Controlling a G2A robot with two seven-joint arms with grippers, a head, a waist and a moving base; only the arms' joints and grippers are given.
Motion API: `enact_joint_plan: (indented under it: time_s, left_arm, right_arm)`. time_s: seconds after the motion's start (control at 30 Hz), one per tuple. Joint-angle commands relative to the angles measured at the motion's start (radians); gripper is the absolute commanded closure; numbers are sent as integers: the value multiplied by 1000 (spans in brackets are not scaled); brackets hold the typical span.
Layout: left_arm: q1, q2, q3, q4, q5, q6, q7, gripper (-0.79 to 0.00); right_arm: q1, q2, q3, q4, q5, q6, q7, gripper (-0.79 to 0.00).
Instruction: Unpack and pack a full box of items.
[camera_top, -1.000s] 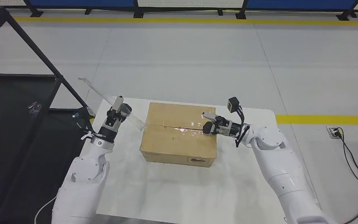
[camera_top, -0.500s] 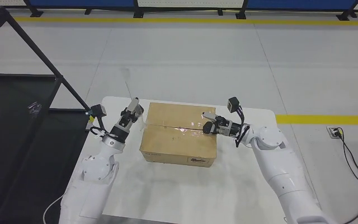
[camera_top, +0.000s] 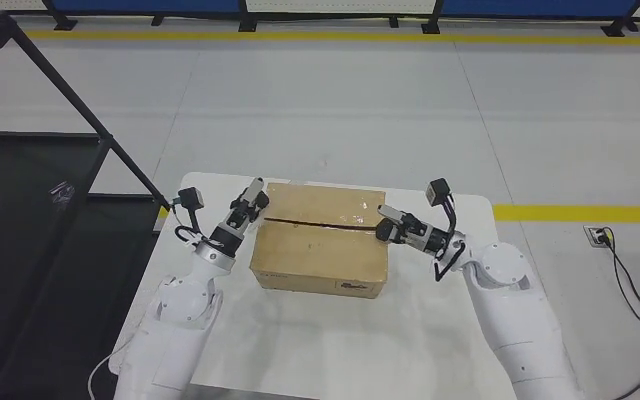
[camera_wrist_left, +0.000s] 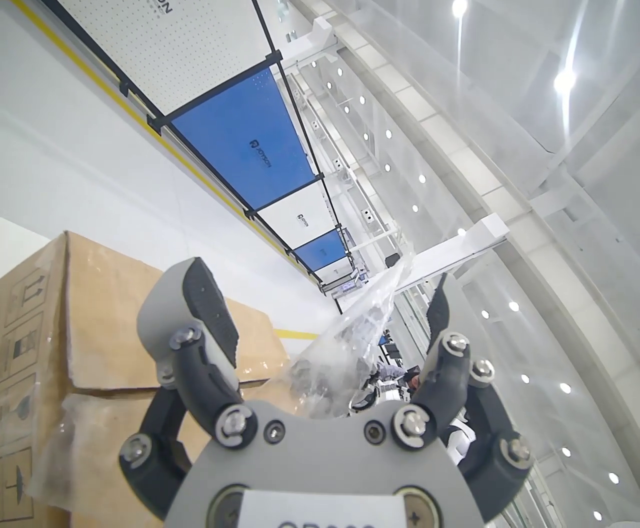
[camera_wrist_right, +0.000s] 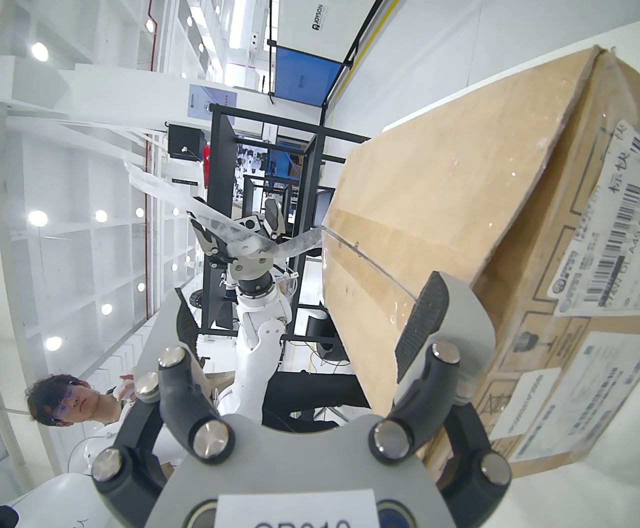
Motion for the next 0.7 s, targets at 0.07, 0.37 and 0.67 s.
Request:
enact_joint_plan:
  time_s: [0.07,0.37,0.67]
  left_arm:
    - [-10,-6,20,15,3,6,2,-785]
    - [-31,-16,46,40,-1,10,2,-785]
    - [-25,-18,34,29,-2,10,-1,-785]
  right_arm:
    - [-41,10,15,-52,1,8,0,-785]
    - [-52,22,-2,-71,-6,11,21,-785]
    - [-20,32,-62,-105,-14,-134,180,-785]
